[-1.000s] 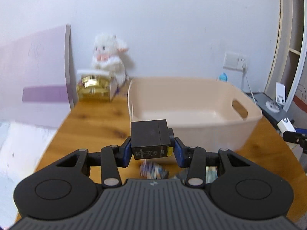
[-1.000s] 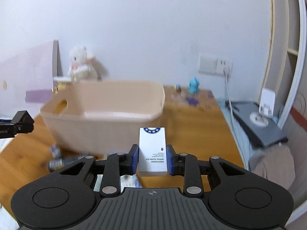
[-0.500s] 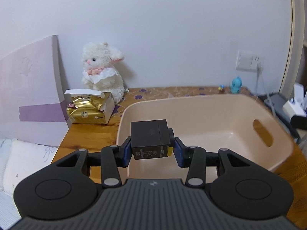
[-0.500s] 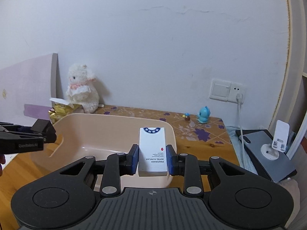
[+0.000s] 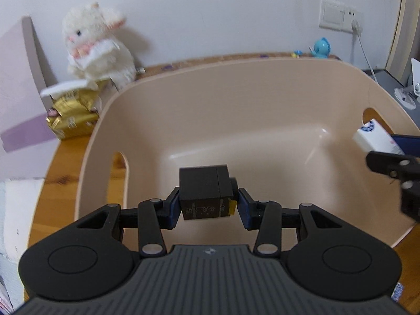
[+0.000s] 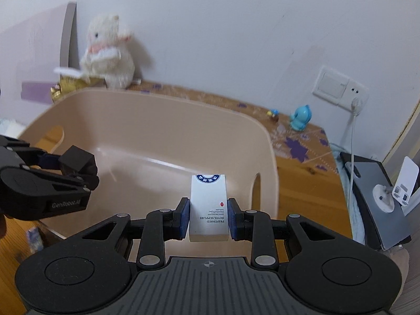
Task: Organize objects
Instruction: 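Carry both boxes over the beige basket and open both tools to drop them, then move both tools back to the remaining items on the table, then grasp the cartoon box with the left tool while the right tool grasps the blue-and-white tissue pack, then lift both items over the basket and release them inside, then return both tools to the table toward the slim box and tissue pack, then grasp the dark slim box with the left tool while the right tool grasps the blue cartoon tissue pack, then carry both items over the basket and open both tools to drop them, then move both tools back toward the green scrunchie and hair clip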
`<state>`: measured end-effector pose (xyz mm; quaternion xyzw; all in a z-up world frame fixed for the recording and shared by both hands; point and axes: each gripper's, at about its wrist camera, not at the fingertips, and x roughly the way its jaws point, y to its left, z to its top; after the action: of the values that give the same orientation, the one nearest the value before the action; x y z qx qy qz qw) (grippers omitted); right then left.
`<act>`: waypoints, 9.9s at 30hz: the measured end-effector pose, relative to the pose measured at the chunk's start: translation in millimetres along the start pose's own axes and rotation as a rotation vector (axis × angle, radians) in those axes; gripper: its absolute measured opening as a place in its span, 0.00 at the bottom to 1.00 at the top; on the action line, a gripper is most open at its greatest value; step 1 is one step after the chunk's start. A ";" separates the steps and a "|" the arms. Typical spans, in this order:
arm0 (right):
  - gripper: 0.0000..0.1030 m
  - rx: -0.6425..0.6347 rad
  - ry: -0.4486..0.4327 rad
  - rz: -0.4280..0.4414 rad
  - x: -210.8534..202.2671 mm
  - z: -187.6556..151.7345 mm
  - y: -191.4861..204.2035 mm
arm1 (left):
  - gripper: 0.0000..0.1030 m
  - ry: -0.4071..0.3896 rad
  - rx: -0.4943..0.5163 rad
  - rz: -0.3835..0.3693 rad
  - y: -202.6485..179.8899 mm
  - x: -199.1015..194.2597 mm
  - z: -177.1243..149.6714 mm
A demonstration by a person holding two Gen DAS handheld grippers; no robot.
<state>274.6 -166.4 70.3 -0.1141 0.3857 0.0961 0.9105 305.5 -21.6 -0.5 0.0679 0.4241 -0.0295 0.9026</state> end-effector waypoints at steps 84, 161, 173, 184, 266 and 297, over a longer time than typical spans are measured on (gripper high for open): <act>0.42 0.003 0.030 0.129 -54.4 -156.6 12.1 | 0.51 -0.142 0.037 -0.174 46.1 -51.3 -143.6; 1.00 0.062 -0.259 0.037 -98.3 -37.2 -16.6 | 0.95 -0.263 0.089 -0.035 7.2 -106.8 -28.0; 1.00 0.051 -0.189 0.026 -109.2 -95.5 -21.6 | 0.95 -0.276 0.141 -0.049 10.6 -127.7 -84.7; 1.00 0.026 -0.065 0.021 -75.2 -136.9 -16.7 | 0.95 -0.144 0.211 -0.090 4.5 -93.4 -130.7; 0.41 0.011 -0.311 0.069 -98.5 -15.1 -24.4 | 0.24 -0.253 0.086 -0.021 13.3 -93.6 -21.2; 0.88 0.055 -0.232 0.051 -69.5 -38.7 -24.2 | 0.92 -0.211 0.035 0.058 -2.5 -82.5 -27.3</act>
<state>207.1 -206.5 97.6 -0.0673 0.2830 0.1213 0.9490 231.8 -20.4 45.5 0.0922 0.3241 -0.0175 0.9414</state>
